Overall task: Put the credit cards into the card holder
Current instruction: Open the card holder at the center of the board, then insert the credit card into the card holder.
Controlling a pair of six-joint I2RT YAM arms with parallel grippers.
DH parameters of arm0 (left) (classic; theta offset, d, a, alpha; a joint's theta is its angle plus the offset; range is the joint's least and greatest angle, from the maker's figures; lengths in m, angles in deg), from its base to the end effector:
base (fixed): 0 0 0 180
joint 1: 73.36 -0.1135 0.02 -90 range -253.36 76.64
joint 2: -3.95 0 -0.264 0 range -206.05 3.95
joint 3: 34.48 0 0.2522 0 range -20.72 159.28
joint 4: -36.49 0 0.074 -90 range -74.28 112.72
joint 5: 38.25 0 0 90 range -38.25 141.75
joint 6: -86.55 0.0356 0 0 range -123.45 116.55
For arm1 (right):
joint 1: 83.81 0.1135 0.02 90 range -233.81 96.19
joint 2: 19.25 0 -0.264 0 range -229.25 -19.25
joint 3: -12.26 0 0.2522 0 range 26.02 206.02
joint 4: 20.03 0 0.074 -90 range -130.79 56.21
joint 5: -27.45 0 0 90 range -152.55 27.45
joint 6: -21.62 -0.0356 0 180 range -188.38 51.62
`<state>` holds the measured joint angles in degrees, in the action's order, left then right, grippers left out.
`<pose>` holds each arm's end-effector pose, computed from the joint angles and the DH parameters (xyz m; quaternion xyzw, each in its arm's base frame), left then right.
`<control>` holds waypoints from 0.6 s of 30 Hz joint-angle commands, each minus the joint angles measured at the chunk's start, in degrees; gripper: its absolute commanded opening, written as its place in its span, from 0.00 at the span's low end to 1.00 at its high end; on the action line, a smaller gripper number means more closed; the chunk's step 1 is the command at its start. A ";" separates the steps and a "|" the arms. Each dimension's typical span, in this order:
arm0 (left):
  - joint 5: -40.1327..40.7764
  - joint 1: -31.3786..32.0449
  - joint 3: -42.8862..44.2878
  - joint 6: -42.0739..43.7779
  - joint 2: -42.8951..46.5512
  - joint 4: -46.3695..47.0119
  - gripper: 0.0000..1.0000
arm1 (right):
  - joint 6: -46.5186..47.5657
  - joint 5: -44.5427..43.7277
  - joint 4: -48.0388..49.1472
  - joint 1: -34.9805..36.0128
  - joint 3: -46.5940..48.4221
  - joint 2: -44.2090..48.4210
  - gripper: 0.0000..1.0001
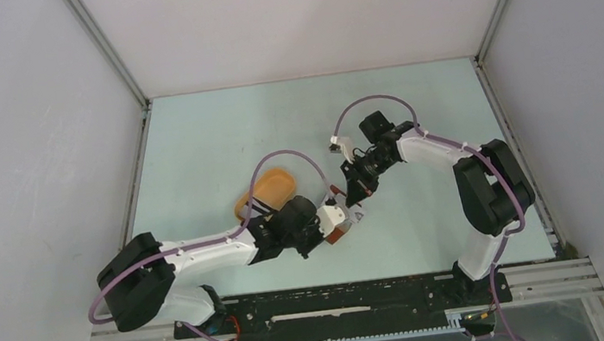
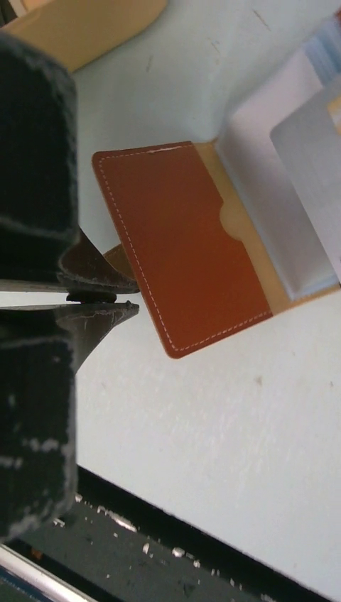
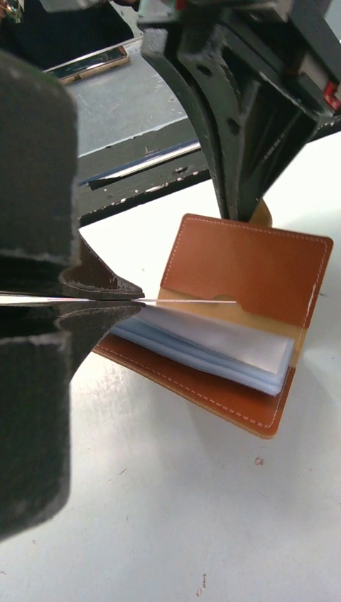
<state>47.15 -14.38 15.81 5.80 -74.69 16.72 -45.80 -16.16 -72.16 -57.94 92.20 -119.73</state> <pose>0.1331 -0.2269 0.1711 0.5353 0.7646 -0.1842 0.3082 0.2889 0.1687 0.1905 -0.4270 0.8043 0.3932 0.1272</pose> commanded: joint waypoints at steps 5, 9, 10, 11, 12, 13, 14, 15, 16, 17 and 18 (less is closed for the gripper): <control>2.41 -3.77 0.85 -4.57 2.03 -0.61 0.19 | -1.85 3.24 1.11 -0.61 1.91 1.98 0.00; 1.63 -5.08 1.03 -5.79 1.18 -0.23 0.21 | -3.31 3.81 2.14 -1.35 1.86 3.17 0.00; 1.52 -5.28 1.17 -5.94 0.79 -0.18 0.21 | -3.76 3.96 2.33 -1.68 1.93 3.41 0.00; 1.38 -5.48 1.31 -6.00 0.49 -0.23 0.21 | -4.21 4.23 2.48 -2.07 1.87 3.43 0.00; 1.35 -5.66 1.49 -6.08 0.18 -0.17 0.21 | -4.68 4.23 2.58 -2.44 1.86 3.38 0.00; 1.28 -5.79 1.55 -6.09 -0.14 -0.05 0.21 | -4.93 4.22 2.72 -2.86 1.90 3.25 0.00; 1.26 -5.88 1.67 -6.09 -0.34 -0.05 0.21 | -5.28 4.32 2.83 -3.26 1.86 3.06 0.00; 1.31 -5.97 1.77 -6.09 -0.56 -0.02 0.21 | -5.54 4.69 2.92 -3.87 1.89 2.78 0.00; 1.34 -6.06 1.75 -6.14 -0.64 0.06 0.21 | -5.84 5.09 2.90 -4.34 1.86 2.68 0.00; 1.35 -6.09 1.79 -6.14 -0.72 0.08 0.21 | -5.96 5.19 2.91 -4.73 1.91 2.52 0.00; 1.35 -6.15 1.79 -6.10 -0.79 0.22 0.21 | -6.10 5.32 2.87 -5.12 1.90 2.45 0.00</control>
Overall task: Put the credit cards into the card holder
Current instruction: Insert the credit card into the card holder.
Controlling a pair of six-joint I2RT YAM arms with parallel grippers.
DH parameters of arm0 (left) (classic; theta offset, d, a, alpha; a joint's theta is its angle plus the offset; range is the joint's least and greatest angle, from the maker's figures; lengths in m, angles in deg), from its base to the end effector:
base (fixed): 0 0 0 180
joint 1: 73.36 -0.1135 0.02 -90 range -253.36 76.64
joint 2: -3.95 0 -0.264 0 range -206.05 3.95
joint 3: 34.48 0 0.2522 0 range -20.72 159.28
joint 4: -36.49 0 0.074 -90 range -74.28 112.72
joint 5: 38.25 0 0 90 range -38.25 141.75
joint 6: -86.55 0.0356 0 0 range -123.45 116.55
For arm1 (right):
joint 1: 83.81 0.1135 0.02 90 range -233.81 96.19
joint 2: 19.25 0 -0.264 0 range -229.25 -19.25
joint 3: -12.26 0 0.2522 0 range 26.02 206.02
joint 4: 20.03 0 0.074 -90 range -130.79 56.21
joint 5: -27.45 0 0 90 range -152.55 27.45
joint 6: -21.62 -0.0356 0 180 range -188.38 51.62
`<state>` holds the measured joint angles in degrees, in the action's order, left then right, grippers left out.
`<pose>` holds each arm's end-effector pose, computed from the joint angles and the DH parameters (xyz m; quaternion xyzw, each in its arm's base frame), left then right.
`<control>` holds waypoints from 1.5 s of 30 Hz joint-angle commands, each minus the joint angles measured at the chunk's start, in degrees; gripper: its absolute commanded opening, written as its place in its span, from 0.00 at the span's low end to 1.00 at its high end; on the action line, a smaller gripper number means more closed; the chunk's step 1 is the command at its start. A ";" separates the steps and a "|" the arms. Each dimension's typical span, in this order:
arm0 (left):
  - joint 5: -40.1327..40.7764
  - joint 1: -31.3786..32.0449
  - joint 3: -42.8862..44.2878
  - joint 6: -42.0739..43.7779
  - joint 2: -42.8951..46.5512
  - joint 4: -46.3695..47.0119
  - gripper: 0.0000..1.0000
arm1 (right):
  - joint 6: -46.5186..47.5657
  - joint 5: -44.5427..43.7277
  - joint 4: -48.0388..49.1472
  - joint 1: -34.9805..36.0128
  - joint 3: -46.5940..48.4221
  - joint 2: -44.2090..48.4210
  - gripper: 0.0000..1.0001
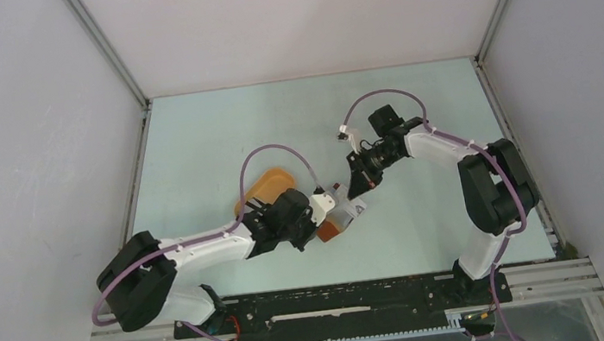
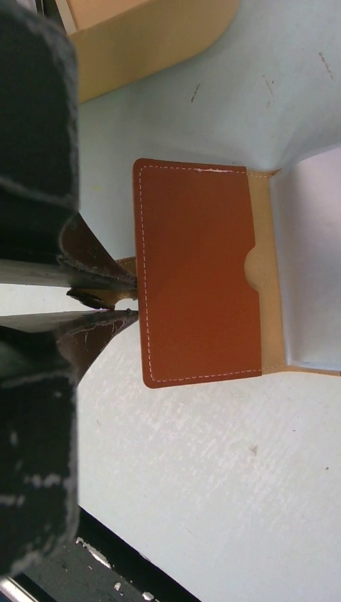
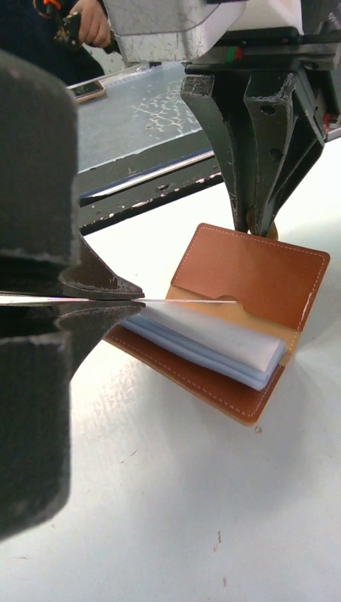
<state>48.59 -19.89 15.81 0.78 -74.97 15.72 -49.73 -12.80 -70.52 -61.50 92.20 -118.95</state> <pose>0.1543 -0.2116 0.1686 0.4608 0.8166 -0.1680 0.3045 0.2992 0.1522 0.1972 -0.3803 0.8121 0.4192 0.1423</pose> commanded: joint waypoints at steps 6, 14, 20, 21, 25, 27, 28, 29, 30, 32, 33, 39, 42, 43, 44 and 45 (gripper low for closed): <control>-0.08 -1.08 2.04 -0.94 -1.23 1.37 0.21 | -1.70 1.66 0.75 -3.38 1.94 0.68 0.00; -0.35 -1.13 2.85 0.00 -1.41 1.85 0.21 | -1.72 0.91 0.50 -3.72 1.91 -0.03 0.00; -0.88 -1.18 3.53 0.68 -1.51 2.25 0.21 | -1.53 -0.54 0.30 -3.33 1.92 -1.31 0.00; -0.88 -1.16 3.54 0.69 -1.57 2.34 0.21 | -1.52 -0.78 0.31 -3.21 1.91 -1.64 0.00; -0.75 -1.70 3.18 0.01 -1.61 3.00 0.21 | -1.54 -2.09 0.26 -2.17 1.91 -2.66 0.00; -0.98 -2.35 2.27 -1.18 -0.87 3.97 0.22 | -1.60 -2.21 0.32 -1.73 1.88 -2.86 0.00; -1.24 -2.82 1.61 -2.06 -0.17 4.86 0.23 | -1.65 -2.21 0.31 -1.46 1.86 -2.87 0.00; -1.61 -3.49 0.78 -3.49 0.68 5.97 0.25 | -1.66 -2.21 0.28 -1.29 1.90 -2.91 0.00; -2.36 -4.25 -0.30 -4.80 1.82 7.48 0.27 | -1.69 -2.21 0.40 -1.03 1.89 -2.82 0.00; -3.67 -5.83 -2.79 -8.28 4.51 11.10 0.34 | -1.62 -2.36 0.40 -0.59 1.88 -2.57 0.00; -4.14 -6.51 -4.19 -9.67 6.26 12.85 0.38 | -1.61 -2.52 0.43 -0.27 1.94 -2.48 0.00; -5.86 -10.14 -10.36 -15.21 17.18 18.76 0.51 | -0.89 -3.32 0.53 1.99 1.90 -1.91 0.00; -6.71 -10.43 -11.29 -16.68 21.13 19.89 0.55 | -0.81 -2.33 0.61 3.30 1.86 -1.49 0.00; -7.41 -10.47 -11.32 -17.22 21.92 20.29 0.56 | -0.75 -1.83 0.68 3.85 1.86 -1.39 0.00; -8.36 -10.49 -11.31 -18.21 22.42 20.93 0.56 | -0.84 -1.06 0.69 4.21 1.88 -1.38 0.00; -9.31 -10.47 -11.32 -19.24 23.03 22.21 0.56 | -1.00 -0.18 0.88 4.50 1.87 -1.49 0.00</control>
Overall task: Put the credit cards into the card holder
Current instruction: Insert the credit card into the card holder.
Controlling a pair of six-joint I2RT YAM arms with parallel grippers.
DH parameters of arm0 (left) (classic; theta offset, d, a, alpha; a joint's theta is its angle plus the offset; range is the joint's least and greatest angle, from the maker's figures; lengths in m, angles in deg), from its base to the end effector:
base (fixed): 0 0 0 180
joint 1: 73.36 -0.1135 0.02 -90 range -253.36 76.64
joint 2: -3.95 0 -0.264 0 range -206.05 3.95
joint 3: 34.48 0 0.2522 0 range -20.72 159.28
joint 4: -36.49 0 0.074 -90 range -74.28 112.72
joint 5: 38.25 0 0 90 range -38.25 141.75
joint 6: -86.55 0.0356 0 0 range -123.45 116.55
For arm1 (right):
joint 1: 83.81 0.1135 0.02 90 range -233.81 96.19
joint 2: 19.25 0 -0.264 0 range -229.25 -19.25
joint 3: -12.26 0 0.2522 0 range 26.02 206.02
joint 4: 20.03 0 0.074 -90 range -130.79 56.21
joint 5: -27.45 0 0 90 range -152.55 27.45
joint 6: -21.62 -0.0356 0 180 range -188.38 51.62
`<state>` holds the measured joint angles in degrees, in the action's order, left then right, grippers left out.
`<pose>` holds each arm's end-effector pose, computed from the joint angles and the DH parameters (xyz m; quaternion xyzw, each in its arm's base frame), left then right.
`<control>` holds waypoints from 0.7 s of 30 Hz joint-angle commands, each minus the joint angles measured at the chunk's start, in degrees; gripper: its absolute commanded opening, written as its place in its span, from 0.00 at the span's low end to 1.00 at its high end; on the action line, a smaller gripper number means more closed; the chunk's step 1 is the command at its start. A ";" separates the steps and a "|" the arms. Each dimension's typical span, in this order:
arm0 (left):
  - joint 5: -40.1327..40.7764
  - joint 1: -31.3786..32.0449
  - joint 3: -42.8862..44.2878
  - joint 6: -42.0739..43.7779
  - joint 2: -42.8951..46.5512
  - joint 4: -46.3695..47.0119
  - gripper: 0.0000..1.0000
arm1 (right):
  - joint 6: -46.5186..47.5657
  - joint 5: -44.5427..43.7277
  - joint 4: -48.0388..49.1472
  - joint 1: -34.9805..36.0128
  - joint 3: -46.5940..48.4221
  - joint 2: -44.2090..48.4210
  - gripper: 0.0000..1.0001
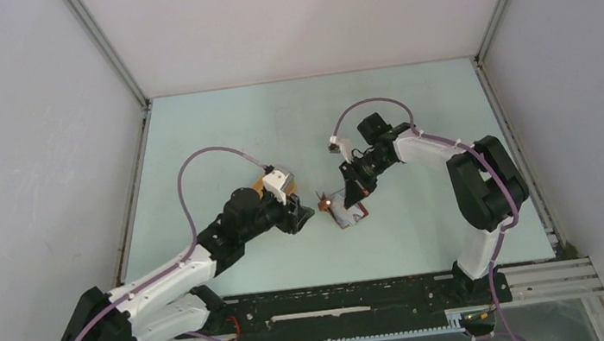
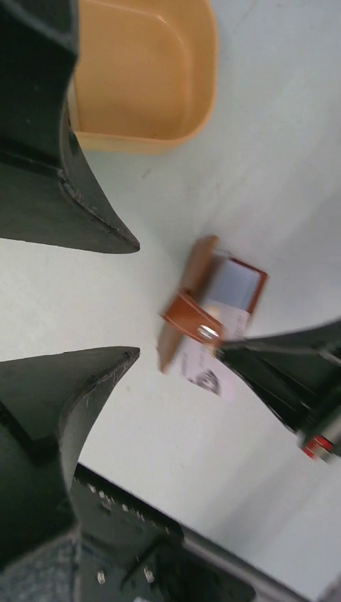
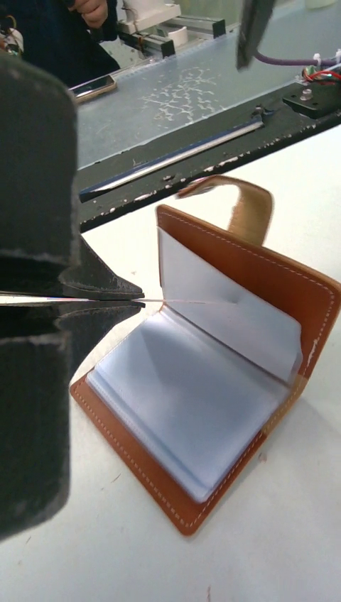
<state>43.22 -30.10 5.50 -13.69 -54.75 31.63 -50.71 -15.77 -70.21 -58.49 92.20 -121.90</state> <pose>0.1579 -0.1558 0.2144 0.2762 0.7884 -0.3014 0.4597 0.2957 0.1686 0.1797 -0.3875 0.8228 0.4008 0.1100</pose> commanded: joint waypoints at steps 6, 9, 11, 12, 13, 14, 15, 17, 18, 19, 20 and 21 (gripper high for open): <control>-8.45 -0.15 -3.08 -11.37 3.39 16.43 0.54 | -1.68 3.97 1.58 2.63 1.88 -0.59 0.00; -8.87 0.35 -3.96 -14.09 0.63 21.64 0.52 | -2.14 4.58 1.16 2.63 2.53 -2.47 0.00; -9.20 0.92 -3.66 -15.70 -3.16 24.56 0.50 | -2.48 4.52 1.38 2.83 2.62 -3.05 0.00; -9.44 1.39 -3.17 -16.11 -5.14 25.60 0.48 | -2.56 4.34 1.42 3.01 2.59 -3.14 0.00; -9.38 1.80 -2.58 -16.39 -7.30 26.56 0.47 | -2.70 4.17 1.54 3.18 2.56 -3.17 0.00; -9.07 2.18 -2.16 -16.63 -9.18 27.43 0.46 | -2.76 4.11 1.62 3.31 2.60 -3.25 0.00; -8.86 2.28 -1.82 -16.76 -10.78 28.53 0.45 | -2.78 4.06 1.66 3.42 2.61 -3.29 0.00; -7.52 2.30 -1.55 -16.57 -13.05 29.87 0.44 | -2.76 3.89 1.67 3.42 2.56 -3.46 0.00; -6.68 2.34 -1.37 -15.86 -14.05 29.94 0.44 | -2.77 4.05 1.56 3.42 2.57 -3.63 0.00; -6.01 2.28 -1.34 -15.41 -14.68 29.94 0.44 | -2.70 4.10 1.49 3.38 2.61 -3.83 0.00; -5.41 2.22 -1.34 -14.99 -15.11 29.94 0.44 | -2.75 4.18 1.47 3.41 2.62 -4.18 0.00; -5.17 2.22 -1.22 -14.68 -15.55 29.98 0.44 | -2.75 4.38 1.47 3.44 2.63 -4.34 0.00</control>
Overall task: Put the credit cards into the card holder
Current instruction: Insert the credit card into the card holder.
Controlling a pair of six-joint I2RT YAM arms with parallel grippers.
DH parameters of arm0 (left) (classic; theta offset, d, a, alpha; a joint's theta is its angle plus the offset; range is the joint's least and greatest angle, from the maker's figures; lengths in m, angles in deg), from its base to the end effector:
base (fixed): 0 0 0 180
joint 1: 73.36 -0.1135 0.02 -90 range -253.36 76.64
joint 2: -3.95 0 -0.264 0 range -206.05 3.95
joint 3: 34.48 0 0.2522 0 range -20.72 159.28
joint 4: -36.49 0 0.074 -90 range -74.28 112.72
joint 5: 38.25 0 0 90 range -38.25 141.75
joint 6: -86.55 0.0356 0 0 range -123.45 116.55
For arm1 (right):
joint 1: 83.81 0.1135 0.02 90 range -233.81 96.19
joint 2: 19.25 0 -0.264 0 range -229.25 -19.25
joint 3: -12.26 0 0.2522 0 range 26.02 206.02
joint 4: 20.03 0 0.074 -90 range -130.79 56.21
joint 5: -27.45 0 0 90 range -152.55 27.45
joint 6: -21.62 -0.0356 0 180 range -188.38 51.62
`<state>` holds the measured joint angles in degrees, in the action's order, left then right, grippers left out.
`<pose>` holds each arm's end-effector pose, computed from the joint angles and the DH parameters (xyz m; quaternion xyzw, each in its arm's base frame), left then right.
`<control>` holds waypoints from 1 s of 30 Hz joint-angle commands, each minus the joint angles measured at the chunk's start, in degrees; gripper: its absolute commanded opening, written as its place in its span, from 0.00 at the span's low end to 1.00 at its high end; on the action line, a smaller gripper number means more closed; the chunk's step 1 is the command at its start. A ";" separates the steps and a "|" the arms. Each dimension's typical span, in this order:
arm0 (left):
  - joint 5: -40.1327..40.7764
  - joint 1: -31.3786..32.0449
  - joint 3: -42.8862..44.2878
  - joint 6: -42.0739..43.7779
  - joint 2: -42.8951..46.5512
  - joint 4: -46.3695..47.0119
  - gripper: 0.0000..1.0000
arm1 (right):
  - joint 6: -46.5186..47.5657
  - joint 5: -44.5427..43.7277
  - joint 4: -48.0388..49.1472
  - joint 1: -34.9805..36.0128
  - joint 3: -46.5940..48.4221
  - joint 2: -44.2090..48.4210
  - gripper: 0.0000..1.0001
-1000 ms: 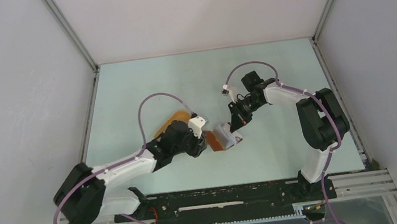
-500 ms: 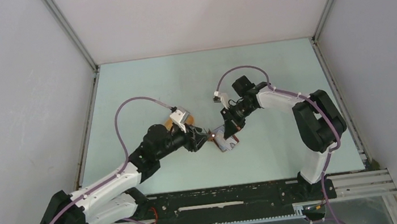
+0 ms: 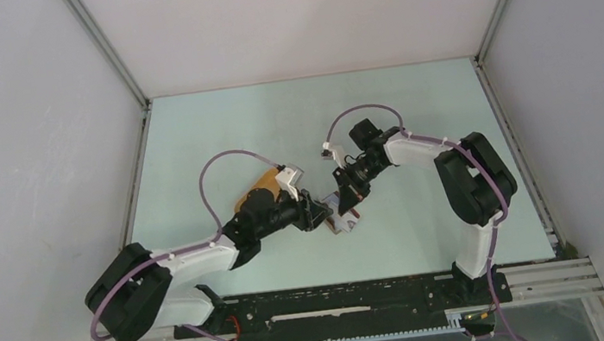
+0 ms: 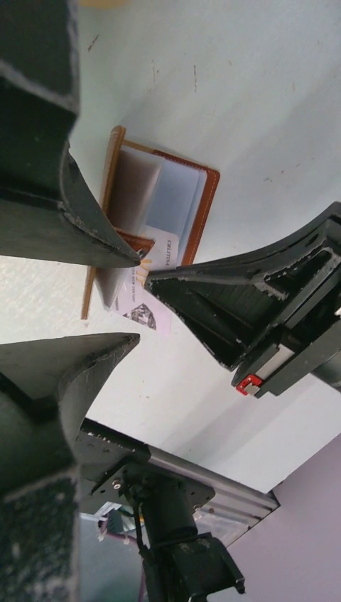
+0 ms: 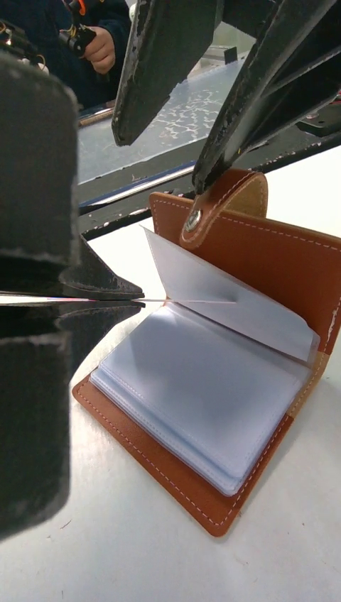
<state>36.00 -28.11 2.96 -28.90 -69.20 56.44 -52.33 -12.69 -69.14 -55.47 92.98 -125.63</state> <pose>0.1709 -0.1861 0.1896 0.2173 0.7639 -0.4350 0.4244 0.2927 0.1888 0.1640 -0.3913 0.8111 0.4283 0.0748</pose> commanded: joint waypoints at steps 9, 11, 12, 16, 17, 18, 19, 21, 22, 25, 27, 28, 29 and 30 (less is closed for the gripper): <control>8.41 -2.28 -2.36 1.35 5.05 6.47 0.52 | 0.31 3.65 0.42 1.11 1.54 0.59 0.00; 8.70 -4.44 -2.84 0.95 6.74 5.00 0.53 | 0.80 2.59 1.51 2.05 0.84 1.90 0.00; 8.62 -5.71 -2.81 0.60 7.36 3.75 0.53 | 1.03 1.83 2.00 2.67 0.56 2.49 0.00; 7.79 -9.54 -2.33 -1.89 7.95 -0.70 0.53 | 2.19 -1.78 3.30 5.90 -0.26 4.66 0.00; 7.46 -10.03 -2.33 -2.47 7.76 -1.70 0.53 | 2.48 -3.43 3.72 6.65 -0.67 5.42 0.00; 7.16 -10.35 -2.43 -2.92 7.49 -2.10 0.52 | 2.92 -4.82 4.44 7.47 -1.21 6.23 0.00; 7.11 -10.76 -2.68 -3.58 7.23 -2.54 0.52 | 3.37 -6.44 5.25 8.25 -1.67 7.01 0.00; 6.75 -11.36 -3.10 -4.78 6.59 -3.34 0.52 | 4.50 -9.58 6.29 10.36 -2.52 8.48 0.00; 6.47 -11.84 -3.33 -5.29 6.27 -3.63 0.52 | 5.16 -11.07 6.62 11.40 -3.01 9.08 0.00; 5.51 -13.10 -3.72 -5.76 5.84 -4.67 0.52 | 7.22 -15.96 8.17 15.19 -4.39 11.19 0.00; 4.16 -13.79 -3.55 -5.37 5.85 -5.06 0.52 | 8.26 -18.88 8.86 18.07 -4.89 11.90 0.00; 3.66 -14.01 -3.17 -5.01 5.79 -5.89 0.51 | 8.67 -20.30 8.98 19.53 -5.02 12.08 0.00; 3.13 -14.21 -2.81 -4.55 5.64 -6.71 0.51 | 9.25 -22.08 9.30 21.01 -5.26 12.28 0.00; 2.54 -14.37 -2.39 -3.94 5.50 -7.72 0.51 | 9.64 -23.71 9.64 22.26 -5.53 12.40 0.00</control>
<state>41.42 -41.55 0.47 -33.47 -63.49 50.95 -46.34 -28.29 -62.43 -37.90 88.37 -116.00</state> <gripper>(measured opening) 0.516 0.007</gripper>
